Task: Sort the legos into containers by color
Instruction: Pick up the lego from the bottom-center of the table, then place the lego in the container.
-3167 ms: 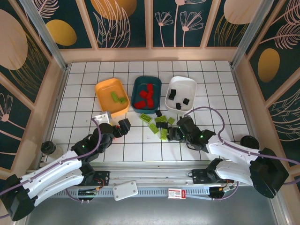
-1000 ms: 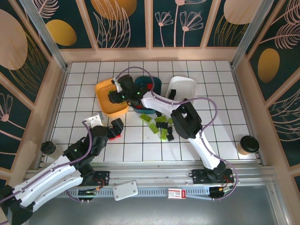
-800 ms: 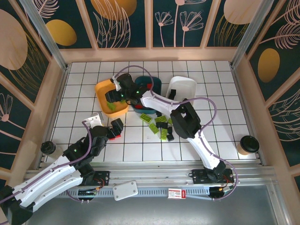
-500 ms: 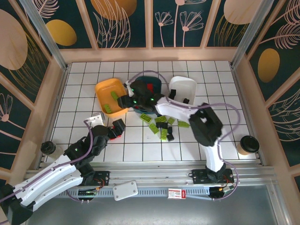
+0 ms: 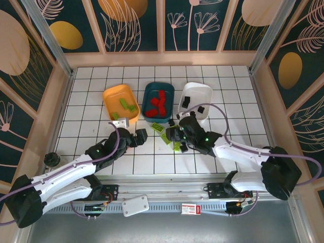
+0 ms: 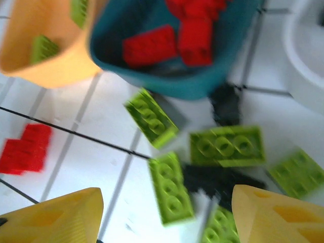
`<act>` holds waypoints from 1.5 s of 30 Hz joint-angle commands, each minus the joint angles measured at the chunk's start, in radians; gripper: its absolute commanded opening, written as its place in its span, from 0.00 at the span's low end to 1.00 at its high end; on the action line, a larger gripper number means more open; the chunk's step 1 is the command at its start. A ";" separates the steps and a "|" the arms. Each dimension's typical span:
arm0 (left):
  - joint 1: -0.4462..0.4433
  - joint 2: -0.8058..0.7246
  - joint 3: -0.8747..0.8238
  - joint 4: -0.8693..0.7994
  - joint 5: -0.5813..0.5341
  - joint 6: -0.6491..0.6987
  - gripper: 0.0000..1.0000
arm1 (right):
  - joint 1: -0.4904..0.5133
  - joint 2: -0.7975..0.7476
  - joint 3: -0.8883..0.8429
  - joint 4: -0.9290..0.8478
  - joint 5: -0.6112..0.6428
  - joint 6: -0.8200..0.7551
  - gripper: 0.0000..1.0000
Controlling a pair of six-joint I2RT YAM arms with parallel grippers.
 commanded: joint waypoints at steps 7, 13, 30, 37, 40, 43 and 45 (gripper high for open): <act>0.002 0.008 -0.017 0.067 0.036 -0.002 0.99 | -0.045 0.016 -0.098 -0.121 0.068 0.119 0.66; 0.002 0.007 -0.032 0.068 0.040 -0.012 0.98 | -0.080 0.072 -0.115 -0.015 0.013 0.094 0.61; 0.002 0.023 -0.020 0.060 0.037 -0.002 0.99 | -0.136 0.135 -0.109 0.042 -0.054 0.053 0.33; 0.001 0.042 -0.009 0.065 0.036 0.009 0.98 | -0.151 -0.047 -0.061 -0.087 -0.030 0.022 0.21; 0.001 0.057 -0.005 0.077 0.041 0.014 0.98 | -0.219 -0.074 0.019 -0.111 -0.038 -0.030 0.20; 0.002 0.077 0.004 0.086 0.056 0.016 0.99 | -0.294 0.003 0.101 -0.077 -0.060 -0.078 0.20; 0.001 0.090 0.008 0.089 0.065 0.016 0.99 | -0.309 0.086 0.155 -0.040 -0.062 -0.103 0.20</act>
